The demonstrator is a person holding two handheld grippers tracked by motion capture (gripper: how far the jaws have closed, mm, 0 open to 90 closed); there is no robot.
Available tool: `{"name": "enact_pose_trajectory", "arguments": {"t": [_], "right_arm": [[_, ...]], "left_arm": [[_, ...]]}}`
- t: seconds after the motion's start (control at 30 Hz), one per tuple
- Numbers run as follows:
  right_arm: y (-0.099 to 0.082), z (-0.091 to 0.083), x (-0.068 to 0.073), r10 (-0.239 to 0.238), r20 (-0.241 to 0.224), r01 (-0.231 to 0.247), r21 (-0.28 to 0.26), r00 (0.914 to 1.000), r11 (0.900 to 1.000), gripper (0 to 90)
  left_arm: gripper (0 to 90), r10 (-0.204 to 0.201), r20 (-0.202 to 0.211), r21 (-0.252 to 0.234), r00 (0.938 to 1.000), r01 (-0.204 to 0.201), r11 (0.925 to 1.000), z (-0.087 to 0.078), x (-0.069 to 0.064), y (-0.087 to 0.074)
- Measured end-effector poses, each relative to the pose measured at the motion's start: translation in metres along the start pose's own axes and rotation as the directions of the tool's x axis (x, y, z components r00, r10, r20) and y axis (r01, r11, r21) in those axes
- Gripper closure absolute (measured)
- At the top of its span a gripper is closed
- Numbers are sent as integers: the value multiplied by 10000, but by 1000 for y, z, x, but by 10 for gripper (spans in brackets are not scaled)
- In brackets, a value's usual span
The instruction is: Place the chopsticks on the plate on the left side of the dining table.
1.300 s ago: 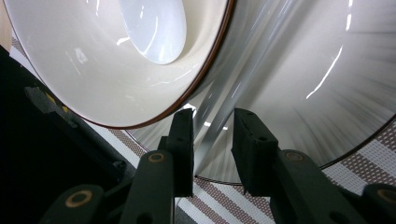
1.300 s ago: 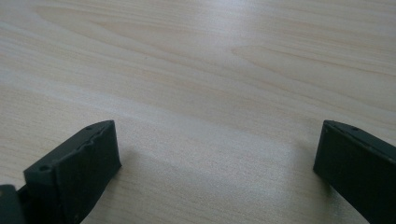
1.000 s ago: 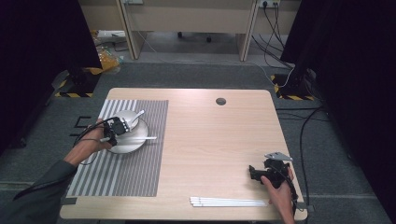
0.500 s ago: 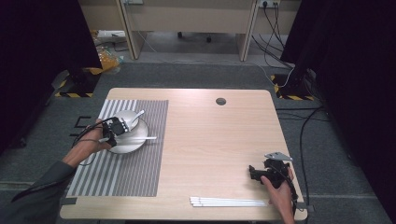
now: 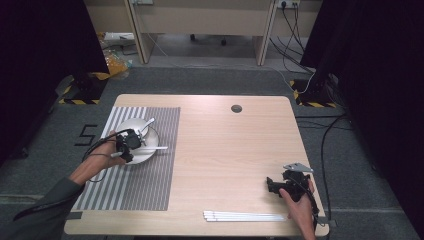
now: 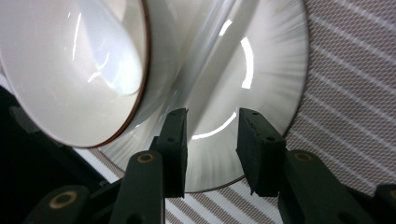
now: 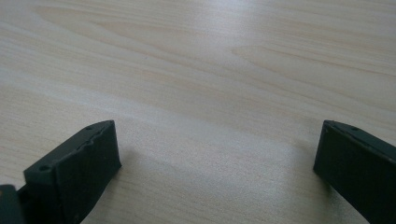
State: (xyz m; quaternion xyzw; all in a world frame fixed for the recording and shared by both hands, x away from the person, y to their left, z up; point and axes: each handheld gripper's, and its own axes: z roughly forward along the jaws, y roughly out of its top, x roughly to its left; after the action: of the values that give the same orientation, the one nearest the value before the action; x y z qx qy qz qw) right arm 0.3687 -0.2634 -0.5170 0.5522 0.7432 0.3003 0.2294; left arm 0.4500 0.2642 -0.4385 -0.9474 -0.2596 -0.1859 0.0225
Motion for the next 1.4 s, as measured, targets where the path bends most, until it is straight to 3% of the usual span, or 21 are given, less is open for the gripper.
{"name": "enact_pose_trajectory", "arguments": {"t": [0.47, 0.5, 0.73, 0.8, 1.07, 1.17, 1.4], "right_arm": [[0, 0, 0, 5, -1, -5, 1, 10000, 10000, 3], [0, 0, 0, 2, 0, -2, -2, 10000, 10000, 3], [0, 0, 0, 2, 0, -2, 0, 10000, 10000, 3], [0, 0, 0, 4, 0, -4, 0, 10000, 10000, 3], [0, 0, 0, 3, -1, -3, 0, 10000, 10000, 3], [0, 0, 0, 3, 0, -3, -3, 10000, 10000, 4], [0, 0, 0, 3, 0, -3, 1, 10000, 10000, 3]], "left_arm": [[618, 395, 284, -708, 9988, -374, 9968, -10, -20, 21], [616, 419, 345, -935, 9985, -386, 9949, -11, -24, 24], [586, 607, 534, -1342, 9967, -531, 9895, -17, -36, 39], [585, 612, 772, -1640, 9951, -478, 9853, -19, -41, 45], [559, 700, 1072, -2220, 9918, -447, 9740, -22, -52, 55], [525, 650, 1474, -2501, 9869, -264, 9679, -18, -60, 60], [497, 486, 1828, -2951, 9819, 76, 9554, -15, -64, 65]]}}
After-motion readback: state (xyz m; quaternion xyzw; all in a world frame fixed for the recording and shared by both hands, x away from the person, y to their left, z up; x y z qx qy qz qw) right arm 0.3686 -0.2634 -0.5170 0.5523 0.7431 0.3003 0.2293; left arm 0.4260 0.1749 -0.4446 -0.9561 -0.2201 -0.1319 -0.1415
